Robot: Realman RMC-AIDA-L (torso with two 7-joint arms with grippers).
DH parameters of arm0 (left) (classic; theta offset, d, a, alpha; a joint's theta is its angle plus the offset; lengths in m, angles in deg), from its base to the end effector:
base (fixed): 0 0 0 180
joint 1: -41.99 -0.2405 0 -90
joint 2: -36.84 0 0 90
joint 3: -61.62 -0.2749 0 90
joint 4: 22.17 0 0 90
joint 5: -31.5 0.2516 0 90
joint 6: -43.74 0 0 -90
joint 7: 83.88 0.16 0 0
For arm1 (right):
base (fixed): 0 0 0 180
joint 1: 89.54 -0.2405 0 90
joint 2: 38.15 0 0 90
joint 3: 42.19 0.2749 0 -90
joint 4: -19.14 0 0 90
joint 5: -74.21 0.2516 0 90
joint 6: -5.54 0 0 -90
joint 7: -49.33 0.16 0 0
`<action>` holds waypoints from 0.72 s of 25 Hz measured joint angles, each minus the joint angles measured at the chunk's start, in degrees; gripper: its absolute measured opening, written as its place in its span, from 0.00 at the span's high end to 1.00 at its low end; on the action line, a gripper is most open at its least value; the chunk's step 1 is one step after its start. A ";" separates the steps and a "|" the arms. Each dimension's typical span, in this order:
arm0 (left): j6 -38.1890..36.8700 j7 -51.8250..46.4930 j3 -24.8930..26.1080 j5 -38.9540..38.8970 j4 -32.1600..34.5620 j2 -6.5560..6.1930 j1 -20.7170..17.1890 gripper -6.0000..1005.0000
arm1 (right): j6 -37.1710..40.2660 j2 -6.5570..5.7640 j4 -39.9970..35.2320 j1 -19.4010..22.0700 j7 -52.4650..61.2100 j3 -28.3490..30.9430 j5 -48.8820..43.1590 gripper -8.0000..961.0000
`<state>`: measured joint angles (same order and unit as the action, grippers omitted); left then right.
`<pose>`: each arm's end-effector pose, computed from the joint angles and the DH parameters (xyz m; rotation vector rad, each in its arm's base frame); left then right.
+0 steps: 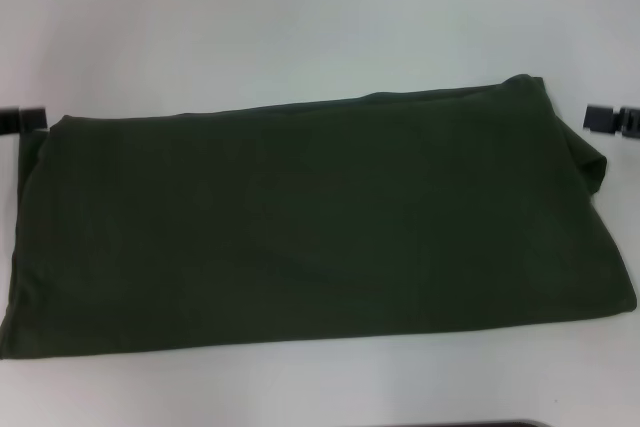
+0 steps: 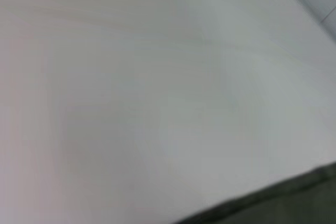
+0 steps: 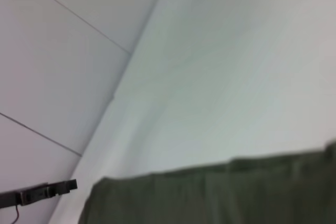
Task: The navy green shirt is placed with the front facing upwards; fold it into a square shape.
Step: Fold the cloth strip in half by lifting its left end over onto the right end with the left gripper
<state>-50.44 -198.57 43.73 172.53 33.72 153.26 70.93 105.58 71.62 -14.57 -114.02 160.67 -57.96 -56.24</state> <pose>-0.3718 0.3600 0.0950 -2.2682 -1.3984 -0.3838 0.3928 0.3173 0.0702 -2.2908 1.6329 0.7905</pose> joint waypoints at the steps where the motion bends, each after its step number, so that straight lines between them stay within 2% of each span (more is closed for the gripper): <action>1: -0.02 0.48 -0.04 -1.17 -0.21 0.04 -0.12 0.52 | -0.12 0.01 0.11 -0.03 -0.66 0.02 0.96 0.49; 6: -0.06 3.86 -0.13 -6.13 -3.02 0.62 -0.02 0.52 | -1.77 0.70 0.00 -0.24 -2.70 0.03 4.14 0.49; 11: 0.18 7.21 -0.21 -9.83 -6.26 1.45 0.38 0.53 | -5.68 1.27 0.33 -1.64 -3.32 -0.76 4.25 0.57; 14: 0.21 9.34 -0.21 -11.68 -6.92 2.46 0.23 0.53 | -7.79 1.88 0.36 -2.51 -3.28 -1.69 4.10 0.83; 18: 0.22 10.80 -0.19 -12.36 -7.65 3.30 0.02 0.53 | -9.84 2.23 0.36 -3.43 -2.75 -3.16 4.00 0.88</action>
<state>-50.22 -187.77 43.54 160.17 26.07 156.56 70.95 95.74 73.84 -14.21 -117.44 157.92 -61.12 -52.23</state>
